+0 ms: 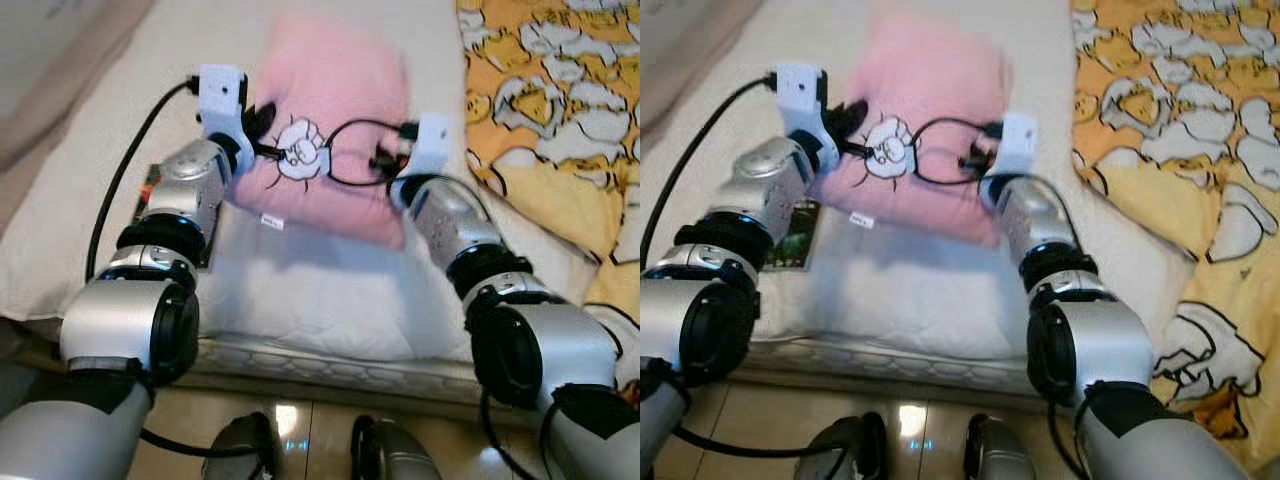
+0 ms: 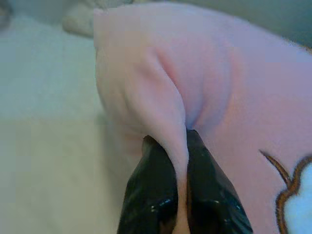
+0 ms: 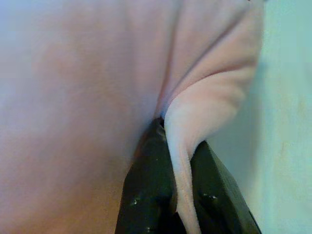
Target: Clean up the room
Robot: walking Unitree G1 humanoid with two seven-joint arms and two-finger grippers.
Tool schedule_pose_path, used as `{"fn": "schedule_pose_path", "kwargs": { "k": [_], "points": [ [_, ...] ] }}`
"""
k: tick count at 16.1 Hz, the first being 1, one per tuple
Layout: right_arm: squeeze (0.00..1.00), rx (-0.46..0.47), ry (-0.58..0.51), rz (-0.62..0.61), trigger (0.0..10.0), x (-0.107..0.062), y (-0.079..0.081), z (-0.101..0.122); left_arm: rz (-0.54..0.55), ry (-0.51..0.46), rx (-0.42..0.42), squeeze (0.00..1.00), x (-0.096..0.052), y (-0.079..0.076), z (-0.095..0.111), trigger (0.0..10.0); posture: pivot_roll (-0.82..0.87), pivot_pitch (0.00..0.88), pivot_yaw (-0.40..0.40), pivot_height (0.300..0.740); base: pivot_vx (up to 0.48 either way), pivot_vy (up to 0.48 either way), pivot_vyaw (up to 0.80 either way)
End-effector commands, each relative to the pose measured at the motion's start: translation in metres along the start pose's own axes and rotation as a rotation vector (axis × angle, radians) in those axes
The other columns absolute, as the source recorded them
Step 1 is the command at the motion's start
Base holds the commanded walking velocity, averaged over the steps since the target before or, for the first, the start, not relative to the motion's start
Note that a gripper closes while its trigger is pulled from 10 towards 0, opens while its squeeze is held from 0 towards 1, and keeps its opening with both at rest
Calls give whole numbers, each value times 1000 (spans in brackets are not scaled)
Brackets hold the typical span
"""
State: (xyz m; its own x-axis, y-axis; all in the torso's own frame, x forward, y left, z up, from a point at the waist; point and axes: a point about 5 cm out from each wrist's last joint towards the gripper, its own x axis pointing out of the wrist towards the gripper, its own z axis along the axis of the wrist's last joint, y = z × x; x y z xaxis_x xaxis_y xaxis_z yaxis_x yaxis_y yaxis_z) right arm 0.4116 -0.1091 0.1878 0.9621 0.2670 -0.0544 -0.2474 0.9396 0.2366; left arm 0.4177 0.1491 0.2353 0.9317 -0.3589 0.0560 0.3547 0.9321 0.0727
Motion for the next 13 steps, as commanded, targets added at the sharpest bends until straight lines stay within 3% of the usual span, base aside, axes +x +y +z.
{"fn": "schedule_pose_path", "kwargs": {
  "k": [1, 2, 5, 8, 13],
  "points": [
    [0, -49, -89, -31, 0, 0, -6, 19, -13, -66, 102, 0, 0, 1, 15, 4588, -39, 0, -37, 740, 0, 0, 0],
    [0, -88, -124, -54, 10000, -3, -12, 22, 5, -90, 125, 0, -4, 3, 12, 10000, -49, 0, -39, 740, 0, 0, 0],
    [0, -90, -151, -82, 10000, -8, -18, 17, 29, -107, 159, 0, -11, 8, 5, 10000, -51, 12, -41, 740, 0, 0, 0],
    [0, -114, -161, -73, 10000, -10, -12, 6, 94, -128, 232, 0, -14, 14, 7, 10000, -57, 13, -33, 740, 0, 480, 0],
    [0, -145, -157, -37, 10000, -11, -7, -2, 130, -122, 218, 0, -14, 5, -3, 10000, -56, 8, -39, 740, 0, 480, 305]
  ]
}}
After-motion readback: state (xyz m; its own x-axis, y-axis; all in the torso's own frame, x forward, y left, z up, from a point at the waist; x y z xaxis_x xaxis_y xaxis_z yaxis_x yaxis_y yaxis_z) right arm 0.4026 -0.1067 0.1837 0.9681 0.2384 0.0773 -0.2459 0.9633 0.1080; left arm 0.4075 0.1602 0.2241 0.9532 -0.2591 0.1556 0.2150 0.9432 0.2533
